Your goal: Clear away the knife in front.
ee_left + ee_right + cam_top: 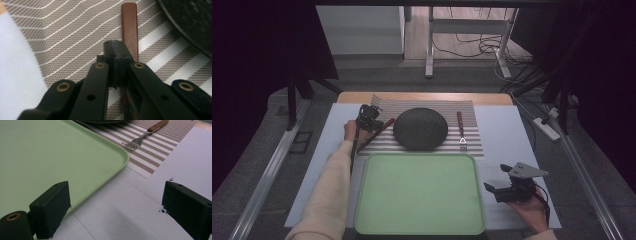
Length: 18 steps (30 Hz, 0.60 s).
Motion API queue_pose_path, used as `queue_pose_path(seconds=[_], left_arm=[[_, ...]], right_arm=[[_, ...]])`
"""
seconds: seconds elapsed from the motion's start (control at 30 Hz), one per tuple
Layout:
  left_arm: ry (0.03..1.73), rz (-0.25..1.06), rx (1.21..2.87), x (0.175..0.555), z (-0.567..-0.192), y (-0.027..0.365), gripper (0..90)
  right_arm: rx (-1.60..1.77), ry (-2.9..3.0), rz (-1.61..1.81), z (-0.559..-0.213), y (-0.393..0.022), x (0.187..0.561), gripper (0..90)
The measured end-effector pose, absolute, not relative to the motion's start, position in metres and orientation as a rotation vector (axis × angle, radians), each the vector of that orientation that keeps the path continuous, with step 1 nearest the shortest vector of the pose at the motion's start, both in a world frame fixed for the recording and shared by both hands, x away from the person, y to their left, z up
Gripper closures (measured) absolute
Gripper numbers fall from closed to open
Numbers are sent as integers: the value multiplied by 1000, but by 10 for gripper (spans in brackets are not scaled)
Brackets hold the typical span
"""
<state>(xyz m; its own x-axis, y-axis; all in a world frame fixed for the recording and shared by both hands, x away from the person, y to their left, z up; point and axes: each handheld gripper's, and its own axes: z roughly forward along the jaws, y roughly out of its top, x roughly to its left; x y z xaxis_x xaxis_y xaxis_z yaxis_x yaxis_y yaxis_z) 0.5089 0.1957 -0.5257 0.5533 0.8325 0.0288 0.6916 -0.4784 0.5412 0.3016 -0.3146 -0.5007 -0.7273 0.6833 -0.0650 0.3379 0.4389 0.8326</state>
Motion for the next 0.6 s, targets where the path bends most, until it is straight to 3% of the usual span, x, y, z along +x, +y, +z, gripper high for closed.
queue_pose_path(seconds=[0.17,0.23,0.4,0.43,0.6], left_arm=[[1230,436,2311,507,-521,196,860],[1223,446,2279,505,-513,201,753],[1238,486,2291,498,-491,207,349],[1238,486,2291,498,-491,207,301],[1202,401,2365,492,-477,207,232]], right_arm=[[867,2304,1198,-501,-315,302,82],[868,2303,1195,-501,-315,302,82],[867,2304,1194,-501,-315,302,82],[867,2304,1194,-501,-315,302,82],[867,2304,1192,-501,-314,302,82]])
